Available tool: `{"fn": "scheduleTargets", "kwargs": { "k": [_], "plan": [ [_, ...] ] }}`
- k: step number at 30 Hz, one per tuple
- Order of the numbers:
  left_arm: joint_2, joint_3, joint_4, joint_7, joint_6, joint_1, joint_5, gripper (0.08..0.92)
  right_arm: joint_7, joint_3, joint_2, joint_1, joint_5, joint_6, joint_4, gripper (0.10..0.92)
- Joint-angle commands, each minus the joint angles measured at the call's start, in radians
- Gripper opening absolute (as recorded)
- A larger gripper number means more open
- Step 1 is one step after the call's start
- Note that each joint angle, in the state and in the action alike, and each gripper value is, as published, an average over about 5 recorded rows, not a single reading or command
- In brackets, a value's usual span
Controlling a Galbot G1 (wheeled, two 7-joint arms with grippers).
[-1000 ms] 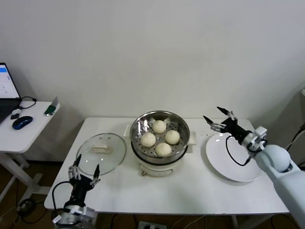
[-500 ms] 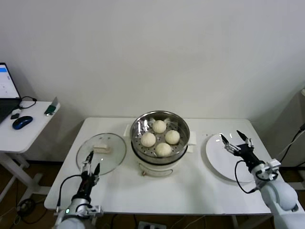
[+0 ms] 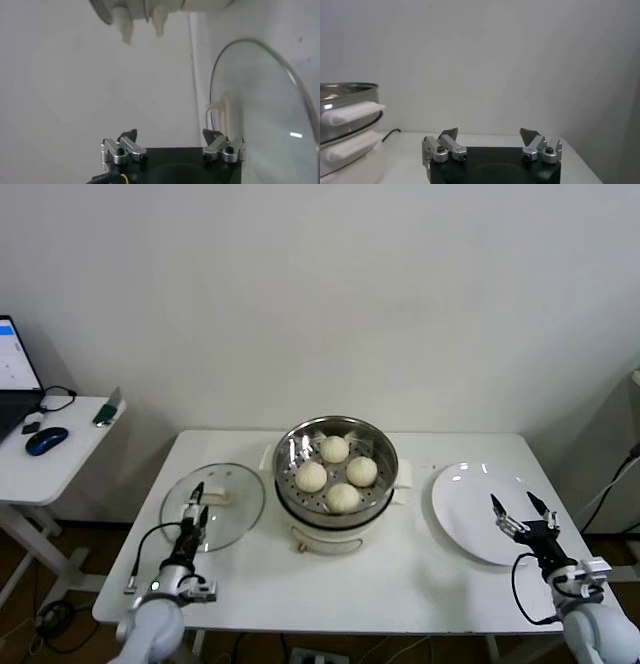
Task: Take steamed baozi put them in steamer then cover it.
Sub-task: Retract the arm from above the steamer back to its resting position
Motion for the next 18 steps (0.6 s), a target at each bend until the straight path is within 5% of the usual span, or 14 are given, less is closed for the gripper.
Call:
{"fn": "scheduleTargets", "kwargs": {
  "k": [1,18],
  "plan": [
    [0.005,0.020,0.203,-0.013,-0.017,-0.152,0.055,0.823,0.003,0.040,0.040,-0.033,-0.036,0.004,0.001,0.823],
    [-0.014,0.044,0.303,-0.023,-0.039,-0.243,0.051,0.823,-0.013,0.009,0.045,0.004,-0.080,0.018,-0.017,0.823]
  ]
}}
